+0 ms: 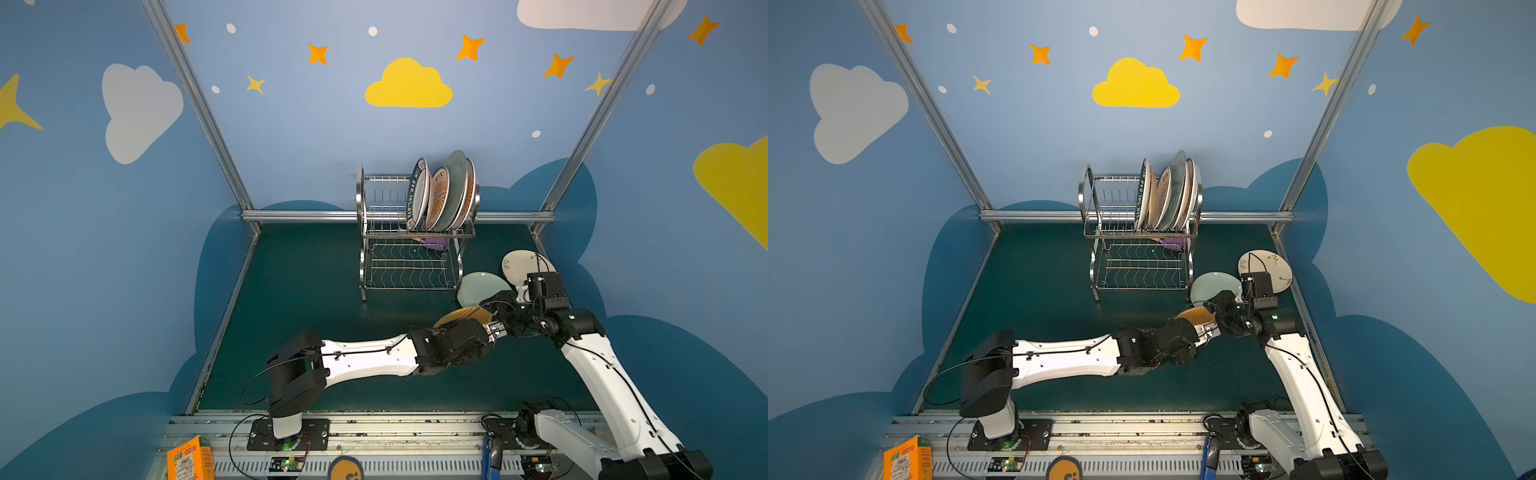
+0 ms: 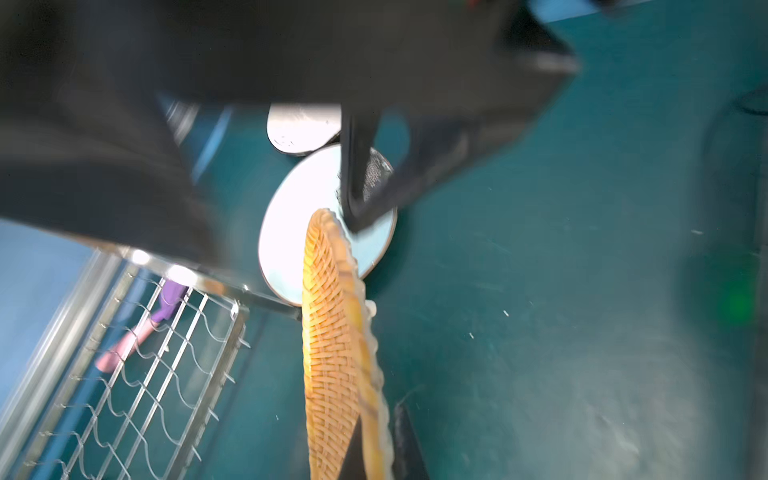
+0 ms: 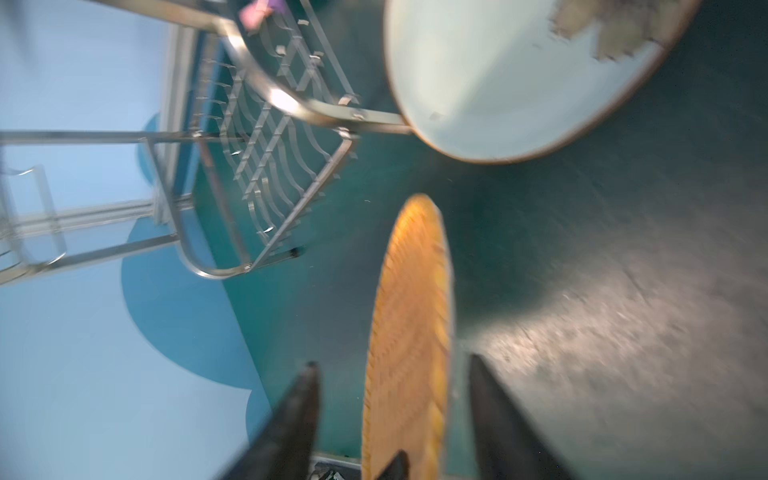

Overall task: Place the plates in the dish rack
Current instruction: 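Lift the wicker tray to the top tier with left gripper while right releases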

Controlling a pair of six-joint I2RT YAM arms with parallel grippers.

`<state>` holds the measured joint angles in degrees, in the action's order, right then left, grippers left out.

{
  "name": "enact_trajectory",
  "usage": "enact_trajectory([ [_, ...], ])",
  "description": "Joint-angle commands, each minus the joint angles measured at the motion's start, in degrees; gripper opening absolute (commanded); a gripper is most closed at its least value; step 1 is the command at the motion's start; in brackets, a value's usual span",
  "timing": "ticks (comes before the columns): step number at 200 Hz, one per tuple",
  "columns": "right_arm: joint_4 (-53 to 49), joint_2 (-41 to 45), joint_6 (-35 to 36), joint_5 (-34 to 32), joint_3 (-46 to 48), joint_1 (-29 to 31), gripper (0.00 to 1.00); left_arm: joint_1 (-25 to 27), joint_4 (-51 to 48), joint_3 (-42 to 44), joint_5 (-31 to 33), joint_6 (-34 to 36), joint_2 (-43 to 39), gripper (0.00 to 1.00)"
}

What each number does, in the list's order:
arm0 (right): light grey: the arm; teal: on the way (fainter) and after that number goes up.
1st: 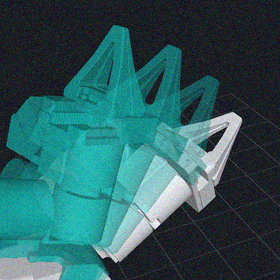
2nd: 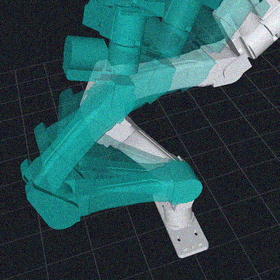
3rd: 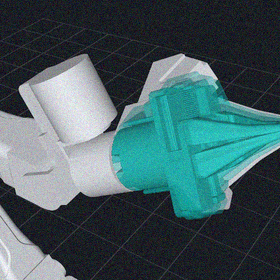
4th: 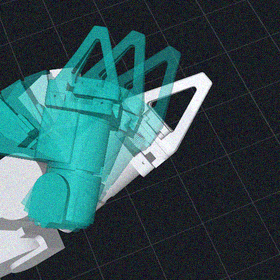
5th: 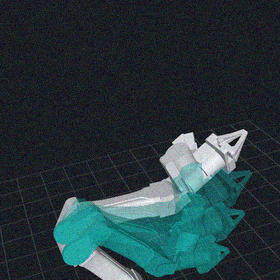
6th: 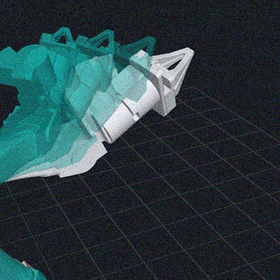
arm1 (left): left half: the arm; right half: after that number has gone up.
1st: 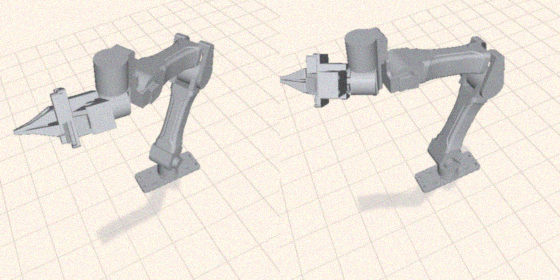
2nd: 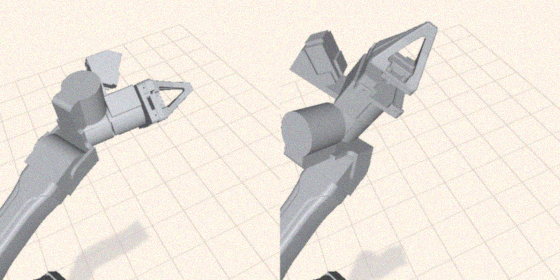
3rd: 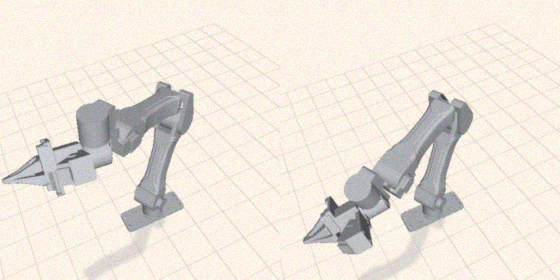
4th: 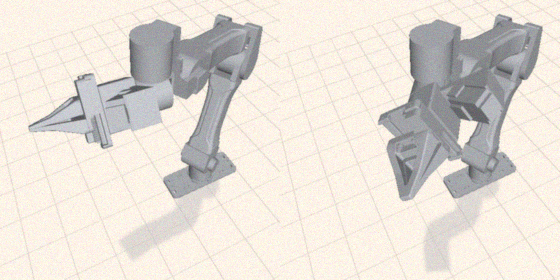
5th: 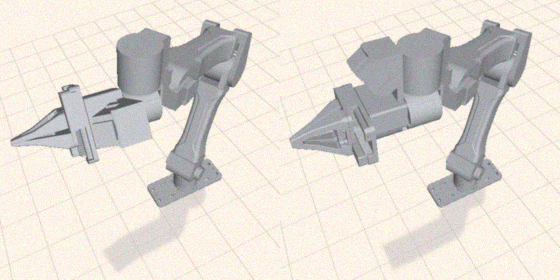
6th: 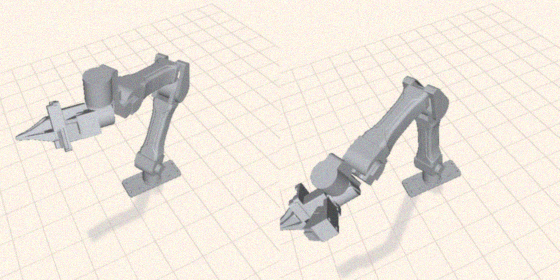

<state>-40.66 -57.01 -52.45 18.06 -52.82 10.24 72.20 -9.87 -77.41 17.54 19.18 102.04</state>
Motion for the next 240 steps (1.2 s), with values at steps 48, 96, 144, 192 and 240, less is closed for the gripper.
enact_trajectory([
  [48,18.8,-1.5,13.9,3.3,1.0,0.2,0.93,0.0,-11.1,9.0,-7.8,-19.4,-24.6,0.04],
  [96,33.1,2.8,15.2,7.4,11.3,1.7,0.93,-0.8,-17.4,6.4,5.9,-33.5,-42.7,0.04],
  [144,45.3,5.8,20.4,3.2,18.7,12.5,0.93,-9.2,-13.5,-6.0,13.2,-31.5,-42.4,0.04],
  [192,54.0,3.2,27.4,-3.8,23.8,20.5,0.93,-23.9,-12.4,-23.9,0.1,-29.4,-29.4,0.04],
  [240,52.8,1.0,27.6,-4.4,22.7,23.0,0.93,-32.3,-13.7,-41.5,-8.1,-28.2,-13.1,0.04],
])
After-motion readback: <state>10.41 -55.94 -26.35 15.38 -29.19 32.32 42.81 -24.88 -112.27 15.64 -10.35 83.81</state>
